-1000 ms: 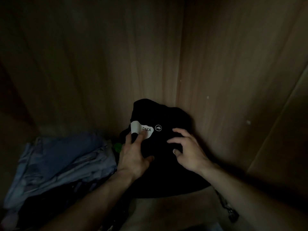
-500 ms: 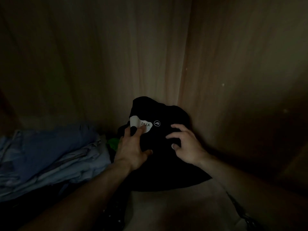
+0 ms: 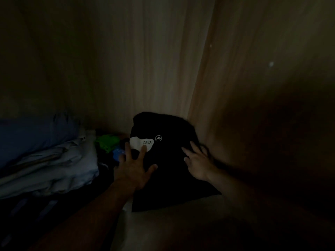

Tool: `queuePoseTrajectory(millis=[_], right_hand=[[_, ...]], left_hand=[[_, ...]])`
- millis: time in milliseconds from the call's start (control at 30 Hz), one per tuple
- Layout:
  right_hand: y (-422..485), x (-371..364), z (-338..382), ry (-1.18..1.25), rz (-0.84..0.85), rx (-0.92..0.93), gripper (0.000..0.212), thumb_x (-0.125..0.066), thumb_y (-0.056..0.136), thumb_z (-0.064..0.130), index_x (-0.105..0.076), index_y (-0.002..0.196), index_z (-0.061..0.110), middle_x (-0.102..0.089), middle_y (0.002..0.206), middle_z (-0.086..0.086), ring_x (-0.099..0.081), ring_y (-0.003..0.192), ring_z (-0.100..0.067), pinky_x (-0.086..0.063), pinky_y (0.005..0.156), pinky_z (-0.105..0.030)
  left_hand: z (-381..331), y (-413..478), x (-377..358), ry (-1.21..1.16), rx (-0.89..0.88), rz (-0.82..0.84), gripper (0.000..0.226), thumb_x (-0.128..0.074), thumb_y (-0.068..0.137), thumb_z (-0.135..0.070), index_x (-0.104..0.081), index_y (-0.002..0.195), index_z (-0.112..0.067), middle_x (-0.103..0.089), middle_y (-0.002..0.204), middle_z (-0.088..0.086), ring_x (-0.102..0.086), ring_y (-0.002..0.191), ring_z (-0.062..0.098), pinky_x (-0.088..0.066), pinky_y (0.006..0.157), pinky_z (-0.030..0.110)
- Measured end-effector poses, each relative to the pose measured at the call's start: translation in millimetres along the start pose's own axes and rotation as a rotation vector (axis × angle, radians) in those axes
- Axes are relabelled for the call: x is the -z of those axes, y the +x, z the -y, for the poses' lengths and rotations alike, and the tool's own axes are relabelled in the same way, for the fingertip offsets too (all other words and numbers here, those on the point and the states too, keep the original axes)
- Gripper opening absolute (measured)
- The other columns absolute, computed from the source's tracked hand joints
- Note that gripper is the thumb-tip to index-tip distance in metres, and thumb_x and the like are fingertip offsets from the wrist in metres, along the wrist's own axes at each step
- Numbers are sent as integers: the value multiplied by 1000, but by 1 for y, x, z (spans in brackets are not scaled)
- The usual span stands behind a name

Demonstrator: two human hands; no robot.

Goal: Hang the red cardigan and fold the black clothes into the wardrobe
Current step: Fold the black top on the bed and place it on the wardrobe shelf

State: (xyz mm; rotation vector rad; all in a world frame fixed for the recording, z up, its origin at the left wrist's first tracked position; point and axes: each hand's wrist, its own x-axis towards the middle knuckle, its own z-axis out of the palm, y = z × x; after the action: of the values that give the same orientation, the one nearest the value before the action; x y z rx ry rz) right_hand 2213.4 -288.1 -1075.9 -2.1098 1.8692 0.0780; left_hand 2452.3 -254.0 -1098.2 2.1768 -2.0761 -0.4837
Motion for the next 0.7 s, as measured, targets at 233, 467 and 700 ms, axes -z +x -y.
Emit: queuePoseTrajectory(millis=[233, 467, 700], right_hand=[[19, -15, 27, -150, -213, 174, 64, -12, 101, 58, 8, 157, 32, 16, 165, 0, 19, 151, -22, 13, 121, -47], [51, -39, 10, 9, -190, 155, 65, -18, 94, 72, 4, 152, 51, 15, 165, 6, 18, 151, -18, 12, 121, -51], [65, -35, 10, 31, -75, 120, 66, -20, 95, 70, 2, 153, 48, 17, 165, 4, 19, 151, -18, 9, 122, -49]], left_hand=[[-30, 38, 6, 268, -264, -269, 81, -5, 93, -68, -1, 159, -21, 17, 165, 5, 12, 152, 27, -2, 122, 50], [-11, 67, -34, 146, -272, -277, 90, 5, 82, -71, -2, 159, -26, 7, 166, -1, 10, 153, 23, 3, 121, 48], [-11, 88, -33, 79, -251, -137, 107, 14, 65, -84, 6, 158, -30, 16, 165, -5, 19, 151, 18, 8, 122, 47]])
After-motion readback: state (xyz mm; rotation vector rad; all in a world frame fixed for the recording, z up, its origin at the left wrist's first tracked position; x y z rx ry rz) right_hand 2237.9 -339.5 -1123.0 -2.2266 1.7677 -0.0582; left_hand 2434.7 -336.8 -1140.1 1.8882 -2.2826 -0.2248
